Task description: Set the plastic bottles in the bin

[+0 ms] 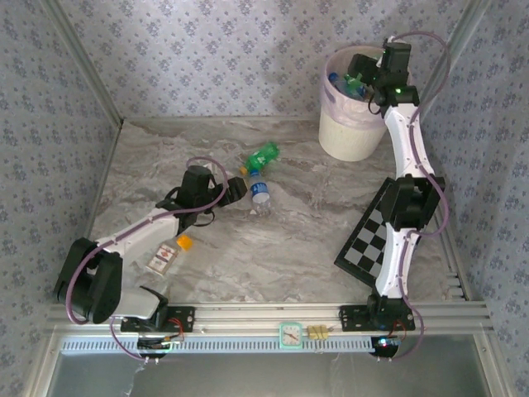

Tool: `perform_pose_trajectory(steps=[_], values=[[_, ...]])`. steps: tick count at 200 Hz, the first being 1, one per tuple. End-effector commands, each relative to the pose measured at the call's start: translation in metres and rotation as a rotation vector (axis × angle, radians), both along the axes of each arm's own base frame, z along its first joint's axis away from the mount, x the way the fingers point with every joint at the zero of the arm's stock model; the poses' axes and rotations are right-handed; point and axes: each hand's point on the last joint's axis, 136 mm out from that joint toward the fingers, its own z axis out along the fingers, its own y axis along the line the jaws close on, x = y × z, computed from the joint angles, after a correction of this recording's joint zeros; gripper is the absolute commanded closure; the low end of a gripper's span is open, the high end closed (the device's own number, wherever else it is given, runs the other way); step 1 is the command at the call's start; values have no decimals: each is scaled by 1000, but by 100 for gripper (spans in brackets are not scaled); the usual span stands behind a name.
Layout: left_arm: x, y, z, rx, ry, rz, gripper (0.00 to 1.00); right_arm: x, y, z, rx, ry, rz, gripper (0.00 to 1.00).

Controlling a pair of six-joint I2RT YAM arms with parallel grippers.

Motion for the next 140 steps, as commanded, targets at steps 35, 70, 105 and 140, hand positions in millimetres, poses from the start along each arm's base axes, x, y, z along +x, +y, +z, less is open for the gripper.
perform_pose_trajectory(steps=[35, 70, 105, 140], values=[[7, 1, 19, -5, -44, 12, 0, -52, -27, 58, -125, -81, -119, 0], [9, 3, 20, 1, -46, 27, 0, -73, -7, 68, -114, -122, -62, 0], [11, 14, 20, 20, -50, 63, 0, -95, 36, 58, -122, -112, 47, 0], [15, 27, 17, 31, -39, 115, 0, -116, 89, 30, -134, -55, 170, 0]])
